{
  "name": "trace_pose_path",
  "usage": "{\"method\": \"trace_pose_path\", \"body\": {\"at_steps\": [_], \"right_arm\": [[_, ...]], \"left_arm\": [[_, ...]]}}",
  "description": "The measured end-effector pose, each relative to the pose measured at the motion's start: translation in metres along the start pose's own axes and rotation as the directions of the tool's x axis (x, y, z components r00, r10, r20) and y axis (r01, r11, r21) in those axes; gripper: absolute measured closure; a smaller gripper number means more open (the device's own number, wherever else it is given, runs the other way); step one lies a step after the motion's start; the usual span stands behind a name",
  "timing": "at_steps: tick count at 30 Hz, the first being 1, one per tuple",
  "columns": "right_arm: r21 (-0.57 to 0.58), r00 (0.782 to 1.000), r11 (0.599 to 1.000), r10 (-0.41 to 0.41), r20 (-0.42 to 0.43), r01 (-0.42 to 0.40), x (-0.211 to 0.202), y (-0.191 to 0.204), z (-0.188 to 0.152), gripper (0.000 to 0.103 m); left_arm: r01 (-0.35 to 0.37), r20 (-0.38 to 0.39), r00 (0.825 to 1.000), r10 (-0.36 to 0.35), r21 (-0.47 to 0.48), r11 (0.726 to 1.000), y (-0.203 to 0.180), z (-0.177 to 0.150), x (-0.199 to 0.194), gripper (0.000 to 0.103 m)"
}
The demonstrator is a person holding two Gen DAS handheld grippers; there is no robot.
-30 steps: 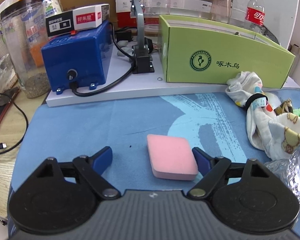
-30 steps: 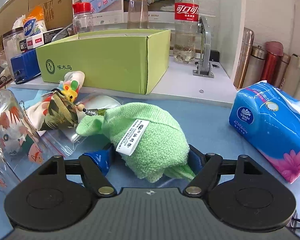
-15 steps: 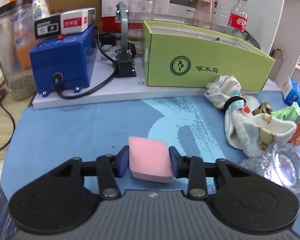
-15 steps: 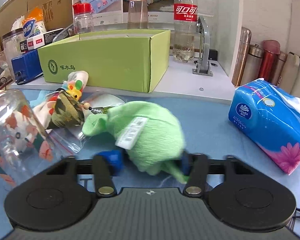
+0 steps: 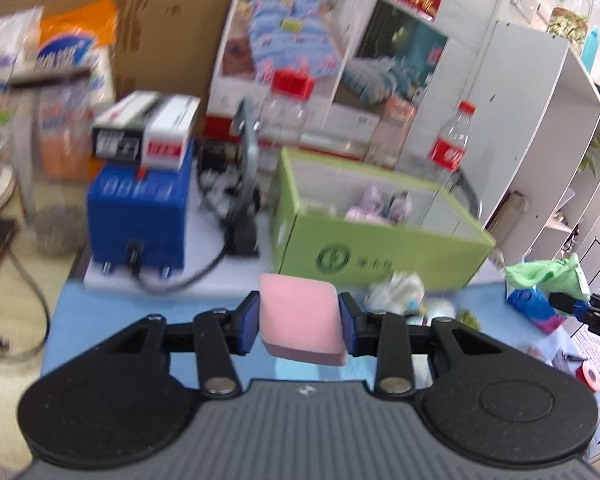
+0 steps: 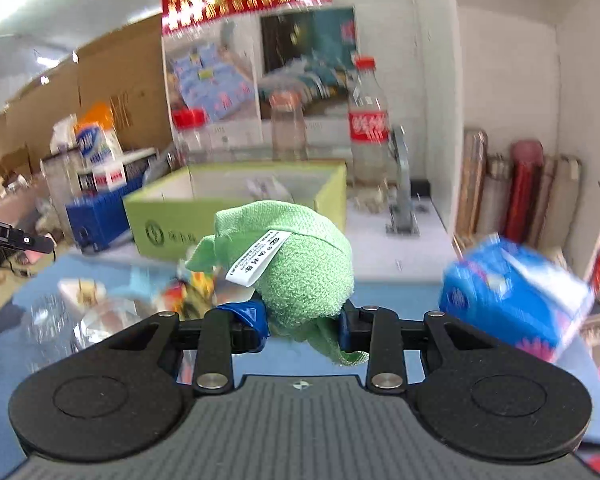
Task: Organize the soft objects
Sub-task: 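Drop the pink sponge and green towel plush into the green box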
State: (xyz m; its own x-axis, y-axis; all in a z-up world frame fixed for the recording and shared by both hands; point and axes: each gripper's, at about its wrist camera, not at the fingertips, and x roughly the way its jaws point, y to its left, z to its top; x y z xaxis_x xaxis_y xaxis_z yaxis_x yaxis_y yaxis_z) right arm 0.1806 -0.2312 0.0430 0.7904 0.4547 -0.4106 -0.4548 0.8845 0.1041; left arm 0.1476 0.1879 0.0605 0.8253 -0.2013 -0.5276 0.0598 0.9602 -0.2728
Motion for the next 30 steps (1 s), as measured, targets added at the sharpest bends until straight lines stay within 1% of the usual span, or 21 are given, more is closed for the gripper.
{"method": "trace_pose_path", "body": {"at_steps": [3,5,6,9,11,13,14,15,16,17,18,19,20,22,24,26,30], "right_arm": [[-0.029,0.999,1.000,0.006,0.045,-0.005,0.026,0.000,0.035,0.086],[-0.043,0.998,0.999,0.011,0.055,-0.009,0.048,-0.002,0.056,0.086],[-0.050,0.998,0.999,0.009,0.054,-0.006,0.061,0.000,0.067,0.086],[-0.061,1.000,0.998,0.023,0.020,-0.022,0.099,0.003,0.086,0.085],[-0.070,0.999,0.997,0.037,0.000,-0.037,0.120,0.006,0.091,0.081],[-0.076,0.999,0.996,0.045,-0.029,-0.047,0.141,0.009,0.091,0.080],[-0.075,0.998,0.996,0.043,-0.035,-0.046,0.149,0.011,0.089,0.080],[-0.067,0.998,0.997,0.039,-0.050,-0.043,0.157,0.012,0.086,0.078],[-0.056,0.995,0.998,0.023,-0.093,-0.028,0.168,0.012,0.085,0.076],[-0.050,0.990,0.999,-0.002,-0.143,-0.005,0.176,0.013,0.083,0.075],[-0.045,0.981,0.999,-0.024,-0.192,0.016,0.186,0.014,0.082,0.074],[-0.039,0.981,0.999,-0.021,-0.195,0.014,0.189,0.014,0.080,0.072],[-0.029,0.985,1.000,-0.013,-0.175,0.008,0.187,0.013,0.079,0.072],[0.001,0.993,1.000,-0.014,-0.115,0.014,0.178,0.011,0.081,0.069],[0.004,0.998,1.000,-0.014,-0.064,0.014,0.171,0.012,0.083,0.066],[-0.012,0.998,1.000,-0.014,-0.059,0.014,0.163,0.016,0.084,0.064],[-0.041,0.997,0.999,0.000,-0.080,-0.004,0.138,0.026,0.075,0.059]], "left_arm": [[0.028,0.038,0.999,-0.029,0.018,0.999,-0.014,0.035,0.017,0.068],[0.050,0.043,0.998,-0.051,0.018,0.999,-0.021,0.058,0.036,0.068],[0.047,0.043,0.998,-0.048,0.020,0.999,-0.023,0.067,0.046,0.068],[0.034,0.037,0.999,-0.036,0.043,0.999,-0.031,0.089,0.079,0.068],[0.045,0.015,0.999,-0.046,0.042,0.998,-0.034,0.099,0.103,0.068],[0.033,0.003,0.999,-0.034,0.052,0.998,-0.036,0.102,0.124,0.067],[0.022,-0.006,1.000,-0.022,0.057,0.998,-0.036,0.102,0.134,0.064],[0.009,-0.011,1.000,-0.009,0.058,0.998,-0.036,0.102,0.141,0.057],[-0.011,-0.017,1.000,0.011,0.057,0.998,-0.035,0.101,0.149,0.044],[-0.030,-0.019,0.999,0.031,0.050,0.998,-0.034,0.100,0.153,0.025],[-0.046,-0.019,0.999,0.047,0.043,0.998,-0.033,0.098,0.156,0.026],[-0.051,-0.025,0.998,0.052,0.044,0.998,-0.031,0.097,0.158,0.026],[-0.044,-0.027,0.999,0.045,0.045,0.998,-0.030,0.097,0.158,0.026],[-0.039,-0.027,0.999,0.040,0.035,0.999,-0.025,0.094,0.156,0.026],[-0.051,-0.033,0.998,0.052,0.027,0.998,-0.023,0.091,0.154,0.026],[-0.054,-0.041,0.998,0.055,0.027,0.998,-0.022,0.086,0.147,0.026],[-0.057,-0.034,0.998,0.058,0.033,0.998,-0.021,0.067,0.119,0.025]]}}
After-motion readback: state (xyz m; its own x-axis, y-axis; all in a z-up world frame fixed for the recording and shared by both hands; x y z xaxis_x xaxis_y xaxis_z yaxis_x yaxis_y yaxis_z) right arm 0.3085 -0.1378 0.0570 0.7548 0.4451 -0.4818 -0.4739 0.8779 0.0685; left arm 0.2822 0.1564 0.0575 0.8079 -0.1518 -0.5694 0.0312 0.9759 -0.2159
